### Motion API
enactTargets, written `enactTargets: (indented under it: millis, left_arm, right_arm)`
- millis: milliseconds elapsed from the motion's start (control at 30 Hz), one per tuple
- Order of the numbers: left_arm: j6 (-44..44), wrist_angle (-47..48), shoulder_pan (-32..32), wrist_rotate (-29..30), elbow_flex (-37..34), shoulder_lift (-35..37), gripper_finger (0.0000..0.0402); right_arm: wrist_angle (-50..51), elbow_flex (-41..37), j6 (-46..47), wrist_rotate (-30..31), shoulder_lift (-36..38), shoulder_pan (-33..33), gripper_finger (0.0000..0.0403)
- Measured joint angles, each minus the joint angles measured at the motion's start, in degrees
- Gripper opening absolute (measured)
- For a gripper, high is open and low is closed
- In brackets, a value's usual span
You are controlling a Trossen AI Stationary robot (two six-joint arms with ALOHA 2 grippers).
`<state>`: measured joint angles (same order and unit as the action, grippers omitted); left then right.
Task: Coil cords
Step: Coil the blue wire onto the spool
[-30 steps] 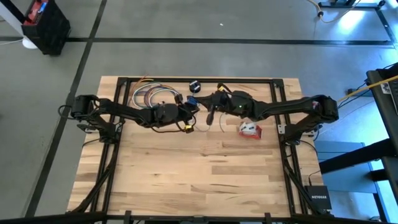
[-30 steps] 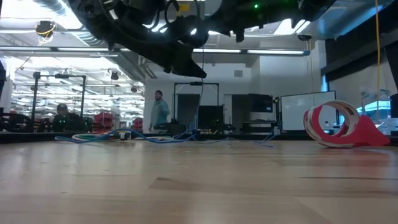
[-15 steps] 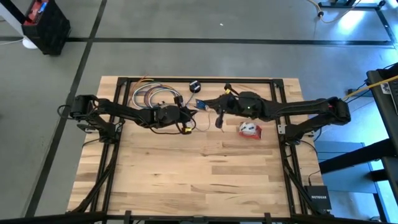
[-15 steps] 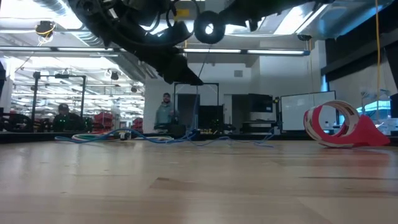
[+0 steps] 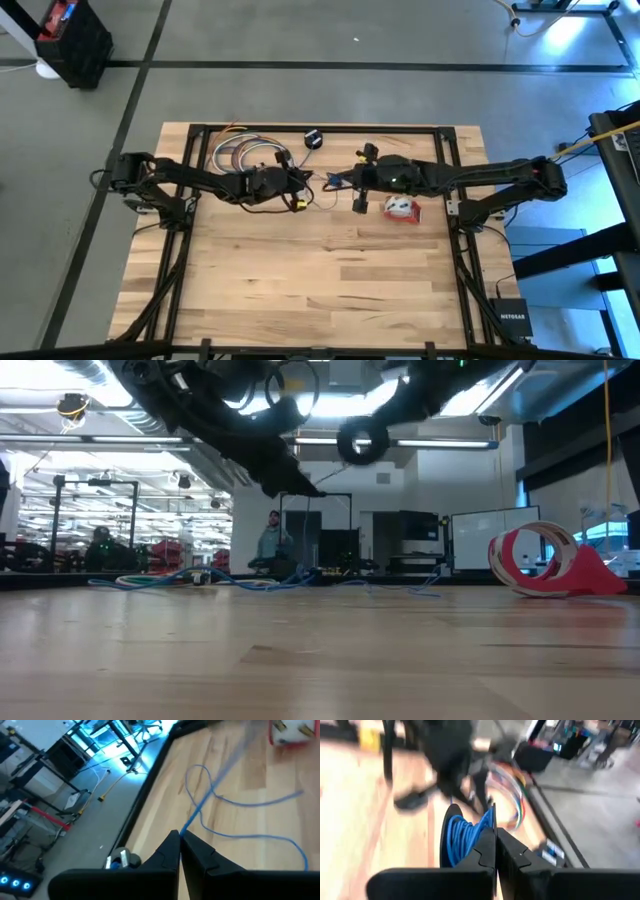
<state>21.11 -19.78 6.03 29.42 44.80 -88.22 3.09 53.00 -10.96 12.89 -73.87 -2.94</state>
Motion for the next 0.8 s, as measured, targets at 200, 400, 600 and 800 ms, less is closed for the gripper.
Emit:
enactTargets:
  millis: [200, 400, 600, 800]
  left_arm:
    - [-6.05, 0.48, -0.15, -0.27, -0.04, 4.71, 0.0001]
    - [-14.19, 0.27, -0.29, -6.75, -0.04, 5.86, 0.0001]
    - [-19.15, 0.49, -0.31, -8.08, -0.04, 5.69, 0.0001]
    - [-22.79, -0.29, -0.45, -9.3, -0.04, 5.69, 0.0001]
  right_arm:
    - [0.97, 0.02, 0.04, 4.43, -5.07, -0.02, 0.0003]
    - [-7.65, 0.01, -1.21, 11.29, -12.3, -0.02, 0.0003]
    - [-17.08, -0.05, -1.45, 15.01, -17.66, -1.1, 0.0003]
    - [-25.25, -0.3, -1.51, 14.5, -19.42, -2.76, 0.0003]
